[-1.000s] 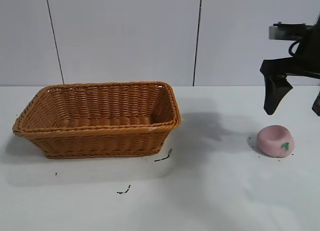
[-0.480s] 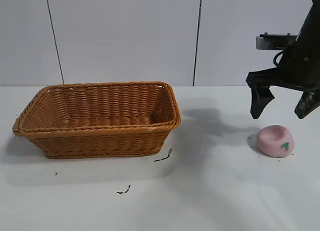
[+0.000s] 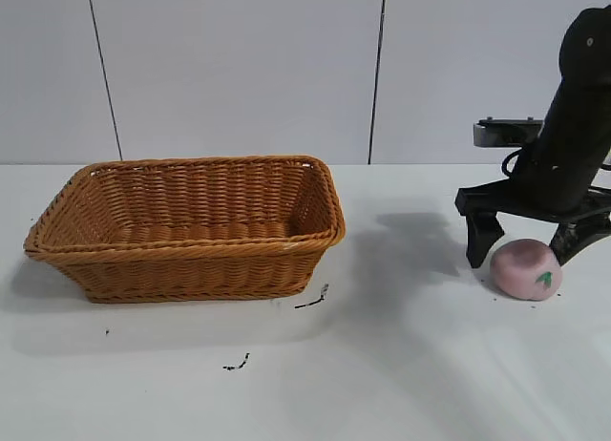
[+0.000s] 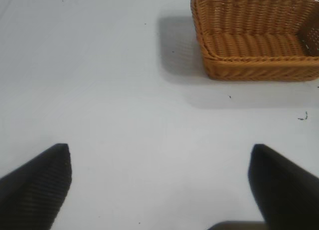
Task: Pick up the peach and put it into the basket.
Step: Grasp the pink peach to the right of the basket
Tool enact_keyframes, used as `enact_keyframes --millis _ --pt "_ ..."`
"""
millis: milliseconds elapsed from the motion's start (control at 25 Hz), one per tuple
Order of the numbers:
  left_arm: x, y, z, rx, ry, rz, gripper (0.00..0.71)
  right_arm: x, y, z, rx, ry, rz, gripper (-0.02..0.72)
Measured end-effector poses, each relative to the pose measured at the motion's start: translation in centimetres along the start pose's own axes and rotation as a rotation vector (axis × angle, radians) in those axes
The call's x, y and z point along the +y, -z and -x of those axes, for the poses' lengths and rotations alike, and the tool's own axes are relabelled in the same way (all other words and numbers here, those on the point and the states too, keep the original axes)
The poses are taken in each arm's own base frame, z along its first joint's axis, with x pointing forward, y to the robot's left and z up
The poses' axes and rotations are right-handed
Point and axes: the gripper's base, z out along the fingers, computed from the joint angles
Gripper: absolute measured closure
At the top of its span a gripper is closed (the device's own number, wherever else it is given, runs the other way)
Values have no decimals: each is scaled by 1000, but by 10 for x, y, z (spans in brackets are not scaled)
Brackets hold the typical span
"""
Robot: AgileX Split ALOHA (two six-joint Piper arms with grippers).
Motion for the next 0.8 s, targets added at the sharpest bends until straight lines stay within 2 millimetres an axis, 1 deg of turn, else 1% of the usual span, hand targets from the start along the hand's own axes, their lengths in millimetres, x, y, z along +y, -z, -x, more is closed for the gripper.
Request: enact_keyframes --millis 40,80,120,200,280,320,360,400,480,600,760,800 --pt "0 0 0 0 0 0 17 0 0 0 4 0 0 85" --pt "0 0 0 0 0 0 17 0 0 -1 6 1 0 115" --pt "0 0 0 0 0 0 17 0 0 -1 8 0 0 178" --pt "0 0 0 0 0 0 17 0 0 -1 15 0 0 360" --pt "0 0 0 0 0 0 17 0 1 -1 16 -1 0 592" --pt "0 0 0 0 0 0 17 0 3 0 8 0 0 658" --pt "0 0 0 0 0 0 17 0 6 1 2 0 0 703" --pt "0 0 0 0 0 0 17 0 10 2 -2 1 -1 717" --pt "0 0 0 0 0 0 17 0 18 2 -9 5 -3 717" --pt "0 0 0 0 0 0 17 0 43 4 -57 18 -8 717" --pt "0 0 0 0 0 0 17 0 97 9 -154 39 -20 717" --pt "0 0 0 0 0 0 17 1 111 13 -175 41 -17 717"
